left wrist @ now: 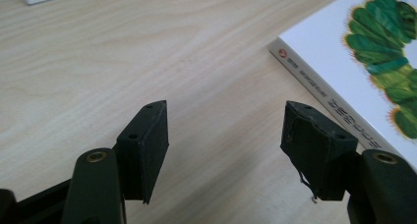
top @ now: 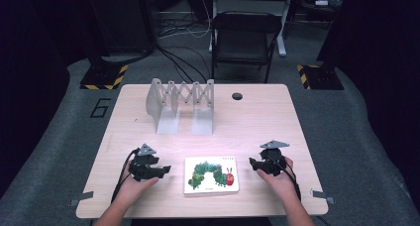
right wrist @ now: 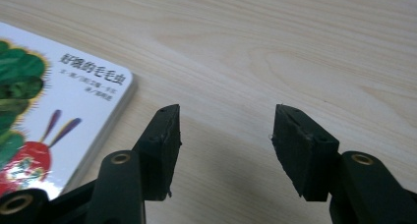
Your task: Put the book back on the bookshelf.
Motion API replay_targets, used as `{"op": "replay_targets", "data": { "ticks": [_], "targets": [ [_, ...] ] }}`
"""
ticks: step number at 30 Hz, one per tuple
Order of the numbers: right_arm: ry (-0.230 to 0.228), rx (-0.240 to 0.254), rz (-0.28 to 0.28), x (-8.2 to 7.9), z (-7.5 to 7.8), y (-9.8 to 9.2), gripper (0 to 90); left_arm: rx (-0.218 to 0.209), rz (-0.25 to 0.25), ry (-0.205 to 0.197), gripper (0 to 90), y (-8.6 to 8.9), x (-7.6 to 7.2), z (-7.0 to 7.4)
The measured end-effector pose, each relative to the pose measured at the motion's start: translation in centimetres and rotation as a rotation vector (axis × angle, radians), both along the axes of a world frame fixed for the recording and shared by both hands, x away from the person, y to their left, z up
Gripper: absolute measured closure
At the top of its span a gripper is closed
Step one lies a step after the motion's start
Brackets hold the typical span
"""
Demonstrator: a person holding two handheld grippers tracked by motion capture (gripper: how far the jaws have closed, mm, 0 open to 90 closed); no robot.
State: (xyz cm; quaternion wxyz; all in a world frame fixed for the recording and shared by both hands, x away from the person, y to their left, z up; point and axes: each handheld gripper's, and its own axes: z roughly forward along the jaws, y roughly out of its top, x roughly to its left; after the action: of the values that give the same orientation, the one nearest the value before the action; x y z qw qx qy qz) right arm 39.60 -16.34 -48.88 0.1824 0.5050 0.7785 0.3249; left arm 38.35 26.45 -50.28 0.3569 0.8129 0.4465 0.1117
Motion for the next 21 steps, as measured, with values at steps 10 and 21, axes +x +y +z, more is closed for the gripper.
{"op": "replay_targets", "data": {
  "ticks": [10, 21],
  "targets": [
    [-0.005, 0.015, 0.04, -1.3, 1.1, 1.3, 49.5, 0.009, -0.069, -0.026, 37.1, -1.7, -1.4, 1.0],
    [0.035, 0.022, 0.131, -1.2, 3.1, 3.4, 53.2, 0.014, -0.131, 0.02, 39.7, -4.1, -1.5, 2.8]
  ]
}}
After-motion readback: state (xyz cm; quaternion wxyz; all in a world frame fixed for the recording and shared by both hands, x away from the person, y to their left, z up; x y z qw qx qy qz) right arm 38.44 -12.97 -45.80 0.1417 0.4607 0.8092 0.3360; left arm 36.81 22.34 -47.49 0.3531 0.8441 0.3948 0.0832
